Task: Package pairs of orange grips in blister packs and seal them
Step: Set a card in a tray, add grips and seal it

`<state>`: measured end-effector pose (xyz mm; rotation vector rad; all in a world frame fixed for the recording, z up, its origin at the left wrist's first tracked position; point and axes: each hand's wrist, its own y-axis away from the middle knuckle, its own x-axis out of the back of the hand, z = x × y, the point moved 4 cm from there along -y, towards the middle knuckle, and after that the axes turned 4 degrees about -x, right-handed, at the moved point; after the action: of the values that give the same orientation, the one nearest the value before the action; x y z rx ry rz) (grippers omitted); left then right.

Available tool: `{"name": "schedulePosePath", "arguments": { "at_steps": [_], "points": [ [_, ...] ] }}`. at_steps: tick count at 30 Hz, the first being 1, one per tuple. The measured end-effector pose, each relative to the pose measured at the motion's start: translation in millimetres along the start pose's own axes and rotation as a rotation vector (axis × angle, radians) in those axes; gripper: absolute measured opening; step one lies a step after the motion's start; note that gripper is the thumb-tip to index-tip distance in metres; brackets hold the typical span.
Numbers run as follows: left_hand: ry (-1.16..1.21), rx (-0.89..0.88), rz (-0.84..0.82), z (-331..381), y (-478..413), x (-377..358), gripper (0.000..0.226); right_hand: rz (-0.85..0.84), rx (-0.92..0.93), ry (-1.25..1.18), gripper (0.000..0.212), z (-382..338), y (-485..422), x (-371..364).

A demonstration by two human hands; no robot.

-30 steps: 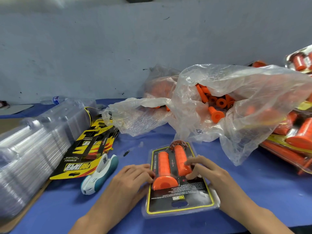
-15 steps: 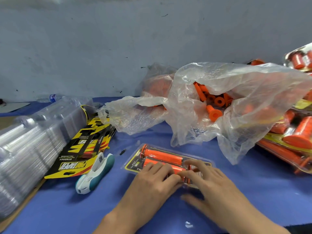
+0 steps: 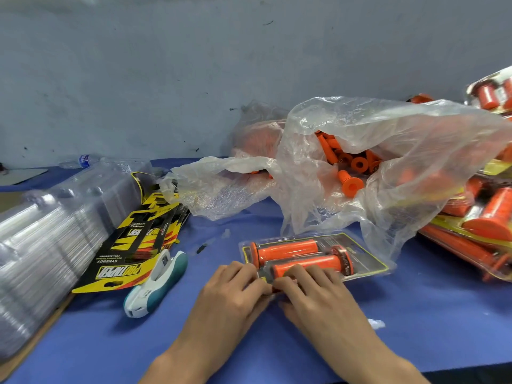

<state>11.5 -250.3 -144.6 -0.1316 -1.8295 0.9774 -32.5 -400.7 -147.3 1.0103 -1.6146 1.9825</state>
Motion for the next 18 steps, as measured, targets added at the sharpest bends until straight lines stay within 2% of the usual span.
{"name": "schedulePosePath", "arguments": {
  "at_steps": [4, 7, 18],
  "points": [
    [0.073, 0.018, -0.038, -1.6, 3.3, 1.4, 0.023, -0.03, 0.033, 0.053, 0.017, 1.6, -1.4, -2.2],
    [0.053, 0.014, -0.064, -8.9, 7.0, 4.7, 0.024, 0.015, 0.068, 0.075, 0.014, 8.2, 1.6, -1.8],
    [0.026, 0.061, -0.09, -34.1, 22.8, 12.7, 0.024, 0.028, -0.009, 0.115, 0.019, 55.6, 18.7, 14.5]
  ]
}}
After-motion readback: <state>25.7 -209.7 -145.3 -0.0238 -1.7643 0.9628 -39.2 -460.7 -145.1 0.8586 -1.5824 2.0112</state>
